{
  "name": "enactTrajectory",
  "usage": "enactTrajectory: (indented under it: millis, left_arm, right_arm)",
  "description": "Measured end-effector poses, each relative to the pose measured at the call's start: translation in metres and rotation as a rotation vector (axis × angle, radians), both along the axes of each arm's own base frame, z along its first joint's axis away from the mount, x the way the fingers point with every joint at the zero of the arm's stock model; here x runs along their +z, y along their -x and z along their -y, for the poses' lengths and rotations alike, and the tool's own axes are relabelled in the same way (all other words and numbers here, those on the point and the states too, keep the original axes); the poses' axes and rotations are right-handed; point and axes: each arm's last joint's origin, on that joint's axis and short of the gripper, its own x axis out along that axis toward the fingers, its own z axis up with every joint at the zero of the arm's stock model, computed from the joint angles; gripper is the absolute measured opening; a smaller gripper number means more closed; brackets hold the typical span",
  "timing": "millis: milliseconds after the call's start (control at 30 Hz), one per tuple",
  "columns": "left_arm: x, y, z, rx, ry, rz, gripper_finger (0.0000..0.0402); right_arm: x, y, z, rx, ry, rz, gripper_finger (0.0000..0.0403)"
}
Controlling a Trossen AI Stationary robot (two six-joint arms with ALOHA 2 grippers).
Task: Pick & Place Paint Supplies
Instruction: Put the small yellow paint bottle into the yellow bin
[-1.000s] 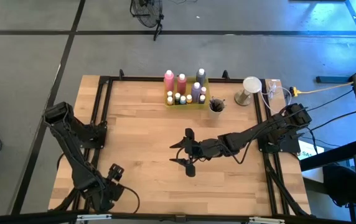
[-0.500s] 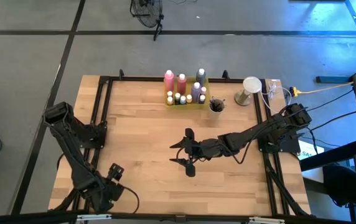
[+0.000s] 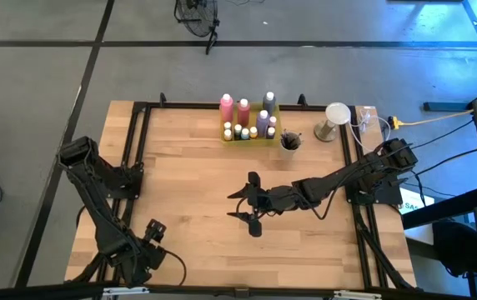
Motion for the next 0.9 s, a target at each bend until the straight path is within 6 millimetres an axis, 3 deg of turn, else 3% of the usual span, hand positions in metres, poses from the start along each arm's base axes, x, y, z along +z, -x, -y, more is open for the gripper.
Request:
enactTrajectory:
  millis: [400,900]
  left_arm:
    - [0.0,0.0,0.0,0.018,0.004,-0.002,0.0317]
    - [-0.016,0.002,0.003,0.006,0.029,-0.027,0.0317]
  right_arm:
    - [0.0,0.0,0.0,0.002,0.0,0.0,0.025]
    - [0.001,0.0,0.0,0.002,-0.003,0.007,0.025]
